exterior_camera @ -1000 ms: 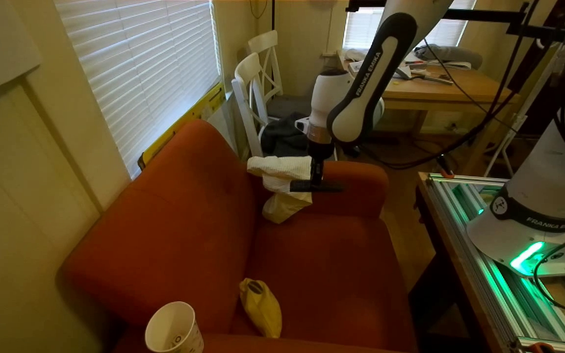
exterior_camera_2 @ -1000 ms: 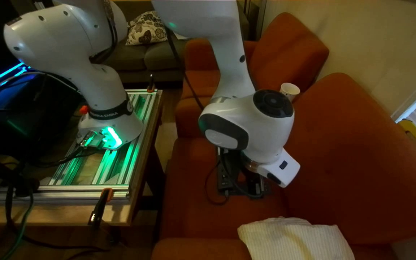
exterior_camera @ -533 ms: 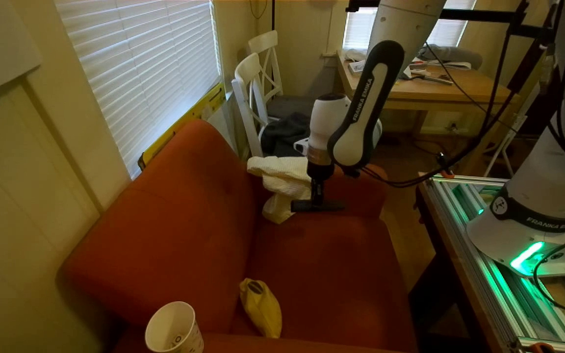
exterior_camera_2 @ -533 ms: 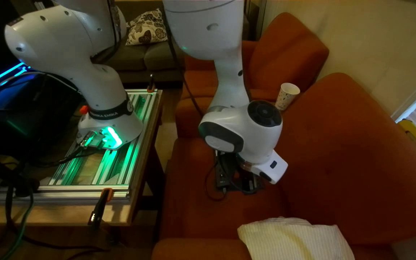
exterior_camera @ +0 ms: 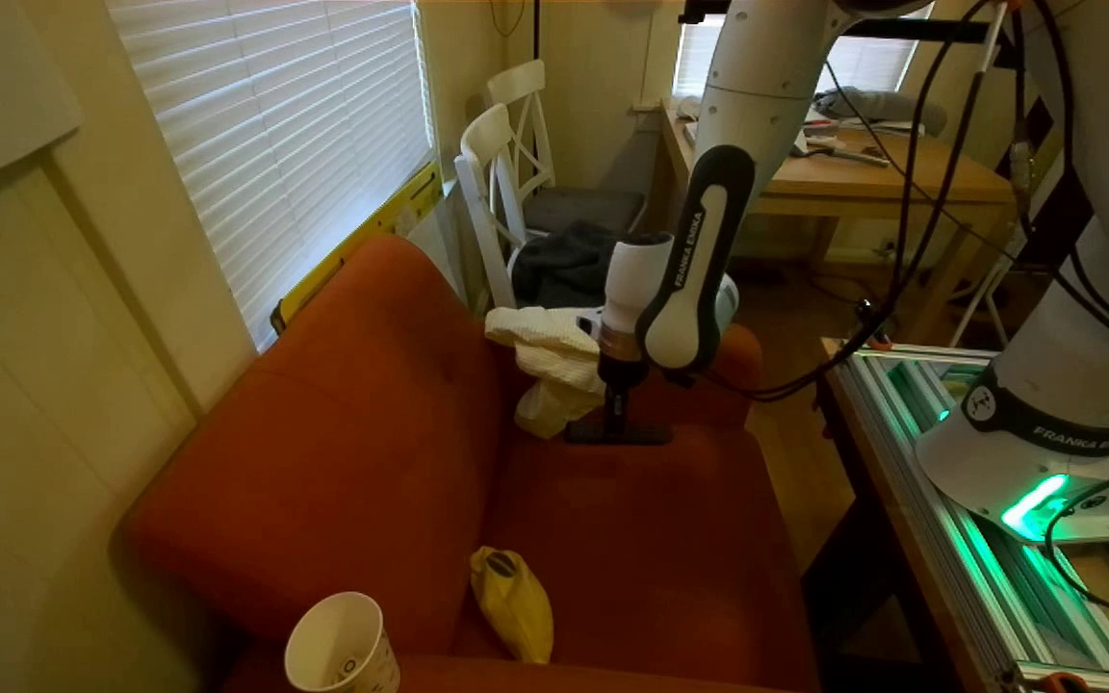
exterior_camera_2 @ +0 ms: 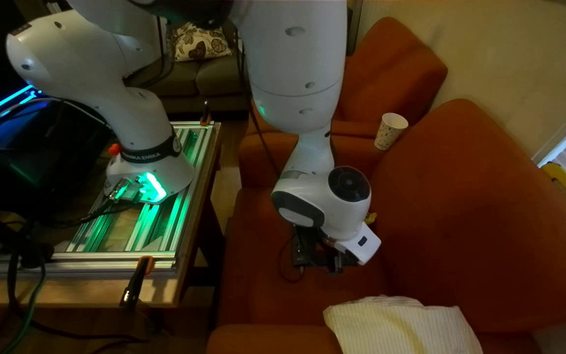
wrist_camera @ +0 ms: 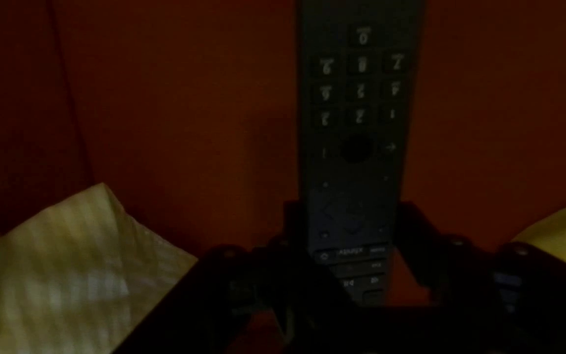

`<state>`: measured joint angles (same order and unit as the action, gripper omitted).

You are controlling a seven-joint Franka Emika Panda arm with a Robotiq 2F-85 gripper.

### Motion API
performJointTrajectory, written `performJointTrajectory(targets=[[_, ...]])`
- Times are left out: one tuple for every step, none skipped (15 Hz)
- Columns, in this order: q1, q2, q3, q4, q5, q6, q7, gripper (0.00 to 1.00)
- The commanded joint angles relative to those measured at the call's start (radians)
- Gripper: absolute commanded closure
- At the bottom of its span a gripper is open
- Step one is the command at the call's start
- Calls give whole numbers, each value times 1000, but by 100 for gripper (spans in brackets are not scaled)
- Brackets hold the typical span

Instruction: Put the yellow towel on the right armrest then put the remote control on the seat.

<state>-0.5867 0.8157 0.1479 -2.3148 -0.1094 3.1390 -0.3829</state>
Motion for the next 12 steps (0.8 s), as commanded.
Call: performJointTrajectory(targets=[[-6, 111, 11, 97, -8, 47, 45, 74], [2, 140, 6, 123, -11, 53, 51, 74], [11, 157, -2, 139, -11, 55, 61, 74], [16, 179, -4, 162, -12, 54, 66, 74], [15, 196, -1, 180, -12, 50, 70, 74], [13, 218, 2, 199, -14, 50, 71, 74], [17, 230, 1, 211, -14, 46, 74, 74], [24, 243, -3, 225, -13, 43, 77, 74], [23, 257, -1, 241, -15, 35, 77, 74], [30, 264, -5, 249, -14, 34, 79, 74], [37, 273, -10, 257, -12, 35, 83, 71], [45, 272, -14, 260, -8, 34, 90, 24]])
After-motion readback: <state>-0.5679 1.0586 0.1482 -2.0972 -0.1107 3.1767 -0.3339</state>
